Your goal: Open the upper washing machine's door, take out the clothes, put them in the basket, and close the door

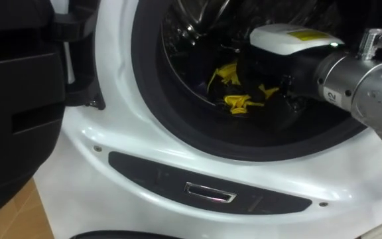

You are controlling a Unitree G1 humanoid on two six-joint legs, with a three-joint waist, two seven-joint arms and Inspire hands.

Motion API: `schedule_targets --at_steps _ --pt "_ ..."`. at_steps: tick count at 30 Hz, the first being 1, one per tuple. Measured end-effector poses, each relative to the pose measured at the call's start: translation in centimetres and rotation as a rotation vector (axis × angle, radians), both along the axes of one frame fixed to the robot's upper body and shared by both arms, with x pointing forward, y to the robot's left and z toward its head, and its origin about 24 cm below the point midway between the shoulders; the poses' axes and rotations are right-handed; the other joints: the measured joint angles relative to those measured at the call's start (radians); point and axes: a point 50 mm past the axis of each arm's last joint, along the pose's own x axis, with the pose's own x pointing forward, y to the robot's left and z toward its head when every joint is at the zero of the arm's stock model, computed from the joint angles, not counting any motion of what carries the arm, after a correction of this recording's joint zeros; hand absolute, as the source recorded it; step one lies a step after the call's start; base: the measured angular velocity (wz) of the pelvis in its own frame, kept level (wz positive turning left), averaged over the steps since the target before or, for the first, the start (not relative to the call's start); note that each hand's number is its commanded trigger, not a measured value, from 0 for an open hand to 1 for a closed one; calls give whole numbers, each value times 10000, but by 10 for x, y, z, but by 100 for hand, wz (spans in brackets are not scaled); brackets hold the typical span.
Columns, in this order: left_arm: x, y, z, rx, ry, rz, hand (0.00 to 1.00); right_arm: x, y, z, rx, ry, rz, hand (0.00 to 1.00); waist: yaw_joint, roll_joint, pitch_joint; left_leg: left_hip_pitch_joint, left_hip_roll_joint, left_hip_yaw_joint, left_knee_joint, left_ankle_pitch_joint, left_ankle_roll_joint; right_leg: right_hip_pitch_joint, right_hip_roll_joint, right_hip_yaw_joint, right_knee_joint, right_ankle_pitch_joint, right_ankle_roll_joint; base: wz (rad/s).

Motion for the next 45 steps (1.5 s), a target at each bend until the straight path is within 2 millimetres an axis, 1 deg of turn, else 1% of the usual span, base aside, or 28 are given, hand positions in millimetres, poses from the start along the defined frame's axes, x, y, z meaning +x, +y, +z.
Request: schedule_targets --at_steps 8,10,11,13,15,18,20,25,27,30,32,34,36,37,38,39,40,41,42,43,45 --pt "1 1 1 37 -144 -60 0 -3 0 -2 -107 -21 96 100 4 3 2 52 7 2 -75 -1 2 12 7 149 6 5 8 0" --pt "0 1 1 39 -142 -73 0 -3 0 -2 -122 -40 126 100 4 19 14 52 6 5 -65 -1 2 17 13 213 4 5 9 0" --pt "0 1 1 31 -131 -105 0 -3 0 -2 -119 -51 149 100 -1 33 25 49 6 7 -60 -1 2 14 23 390 4 8 13 0" --pt "1 1 1 39 -99 -268 0 -3 0 -1 -146 -110 219 100 -6 63 48 43 9 0 -66 -1 2 9 28 399 5 9 15 0" --pt "1 1 1 35 -44 -417 0 -5 0 -1 -79 -178 306 100 6 122 92 37 14 -8 -87 -4 6 4 31 401 6 10 17 0" --pt "1 1 1 57 -92 -417 0 -8 1 -1 79 -242 483 100 28 197 132 36 17 -9 -86 -5 7 4 29 409 12 11 18 0" --pt "0 1 1 132 -191 -429 0 -9 1 1 237 -319 618 100 33 268 173 31 17 11 -91 -4 7 -14 30 422 13 11 18 0" --pt "-2 1 1 370 -202 -442 0 -12 4 2 502 -415 968 100 105 388 129 42 39 63 -115 -4 6 -41 58 555 16 11 18 -4" --pt "-3 0 1 447 -185 -372 0 -15 8 4 643 -538 1214 100 262 454 96 87 64 290 -119 -3 4 -56 88 795 24 11 17 -18" --pt "-10 -3 -1 409 -24 -344 0 -20 15 5 1168 -657 1777 100 256 548 47 198 71 429 -122 -2 4 -45 93 936 36 12 17 -17" --pt "-13 -4 -2 379 57 -314 0 -25 18 4 1601 -661 2265 100 240 602 32 239 77 507 -116 -2 4 -36 96 998 37 12 16 -10" --pt "-15 -7 -3 329 93 -288 0 -30 19 2 2199 -769 2543 100 221 681 39 240 77 562 -104 -3 4 -35 93 1039 42 18 22 -8" --pt "-18 -11 -5 215 151 -244 0 -37 21 -1 3207 -860 2968 100 31 883 31 240 78 625 -105 -3 4 -36 84 1101 97 28 33 -6" --pt "-20 -13 -5 175 200 -220 0 -39 22 -2 3428 -918 3098 100 -27 961 34 252 77 624 -106 -3 4 -36 79 1105 126 29 35 -7" --pt "-21 -16 -7 76 265 -180 0 -43 23 -3 3902 -951 3382 100 -114 1106 64 336 77 725 -125 -3 5 -10 78 1237 158 34 45 -11" --pt "-22 -18 -8 31 281 -165 0 -45 22 -3 4112 -953 3488 100 -116 1168 85 376 78 796 -133 -3 5 8 80 1296 162 35 46 -24" --pt "-25 -21 -9 -40 363 -121 0 -49 22 -5 4491 -916 3654 100 -174 1269 49 401 81 871 -134 -3 5 8 87 1403 167 38 52 -22" --pt "-30 -22 -9 -68 454 -89 0 -52 22 -7 4876 -806 3876 100 -293 1333 20 415 84 890 -132 -3 5 8 97 1445 172 42 56 -17" --pt "-32 -21 -9 -63 491 -73 0 -54 21 -9 5108 -731 3947 100 -384 1400 38 420 90 917 -127 -4 5 7 103 1461 171 43 55 -6" --pt "-35 -21 -9 -47 546 -31 0 -57 17 -12 5566 -632 3982 100 -550 1408 17 421 98 934 -121 -4 6 7 111 1462 176 48 48 -4" --pt "-38 -21 -9 12 612 17 0 -61 4 -22 6876 -430 3579 100 -705 1423 19 477 119 951 -112 -6 6 17 132 1492 206 56 33 -4"
